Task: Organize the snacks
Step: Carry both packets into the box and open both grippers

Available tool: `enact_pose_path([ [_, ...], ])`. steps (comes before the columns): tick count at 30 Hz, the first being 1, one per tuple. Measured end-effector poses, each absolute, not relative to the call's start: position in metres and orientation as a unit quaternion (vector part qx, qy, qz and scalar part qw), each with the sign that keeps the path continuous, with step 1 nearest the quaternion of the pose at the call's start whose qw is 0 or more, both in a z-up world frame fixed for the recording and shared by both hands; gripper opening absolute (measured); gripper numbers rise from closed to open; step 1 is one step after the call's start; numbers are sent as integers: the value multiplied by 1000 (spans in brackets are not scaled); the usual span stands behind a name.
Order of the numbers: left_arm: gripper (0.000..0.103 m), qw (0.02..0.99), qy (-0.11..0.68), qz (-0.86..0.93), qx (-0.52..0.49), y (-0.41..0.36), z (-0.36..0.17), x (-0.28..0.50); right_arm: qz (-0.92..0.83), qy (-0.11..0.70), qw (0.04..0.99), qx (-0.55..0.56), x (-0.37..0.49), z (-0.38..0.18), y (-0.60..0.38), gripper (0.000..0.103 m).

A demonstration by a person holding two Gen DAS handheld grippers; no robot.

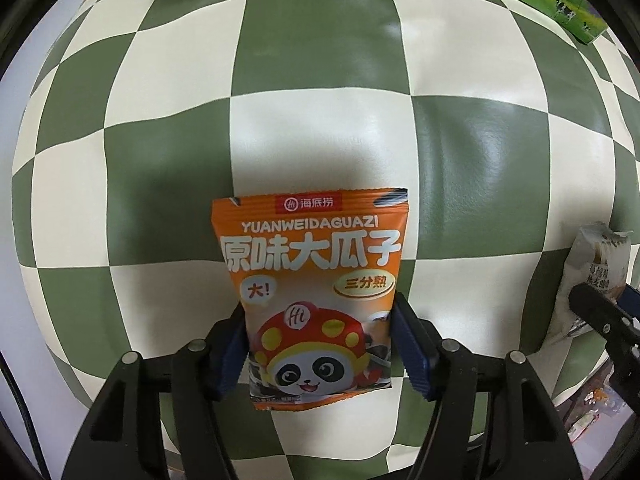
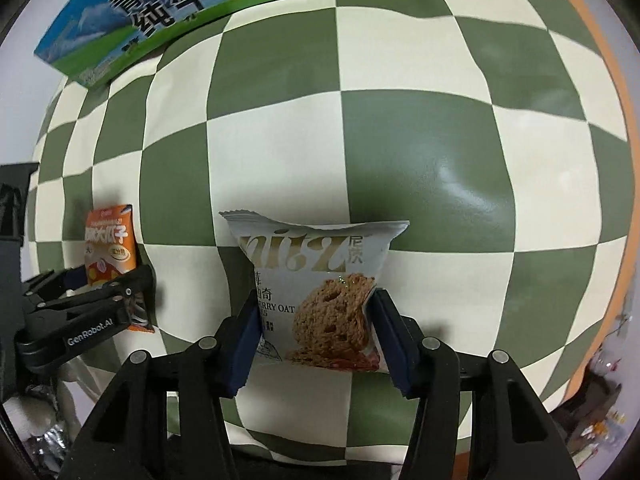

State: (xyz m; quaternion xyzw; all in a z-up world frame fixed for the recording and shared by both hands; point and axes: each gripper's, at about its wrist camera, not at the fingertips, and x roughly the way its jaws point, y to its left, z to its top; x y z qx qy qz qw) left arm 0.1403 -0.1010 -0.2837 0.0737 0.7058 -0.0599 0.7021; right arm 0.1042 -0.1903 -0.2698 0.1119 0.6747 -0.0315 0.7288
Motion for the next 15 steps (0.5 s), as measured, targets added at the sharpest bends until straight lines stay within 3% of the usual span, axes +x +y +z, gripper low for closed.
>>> enact_pose_path([
  [2,64,703,705,-60,72,-98,-284,146,-26,677,725,124,108,-273,-187,76],
  [4,64,705,703,-60,68,-100,-282,145,-33,677,725,123,115,-281,-198,82],
  [9,62,707,703,-72,29,-76,-283,142,-51,670,733,111,112,-284,-192,76],
  [10,65,704,706,-76,14,-66,-285,144,-52,668,735,107,109,-283,-191,71],
  [11,76,700,709,-86,-5,-62,-287,146,-50,667,735,105,104,-282,-196,68],
  [13,90,682,722,-111,-37,-60,-293,150,-42,667,736,110,95,-272,-205,68],
  [15,91,676,727,-113,-31,-62,-296,154,-39,668,734,114,94,-272,-210,68],
])
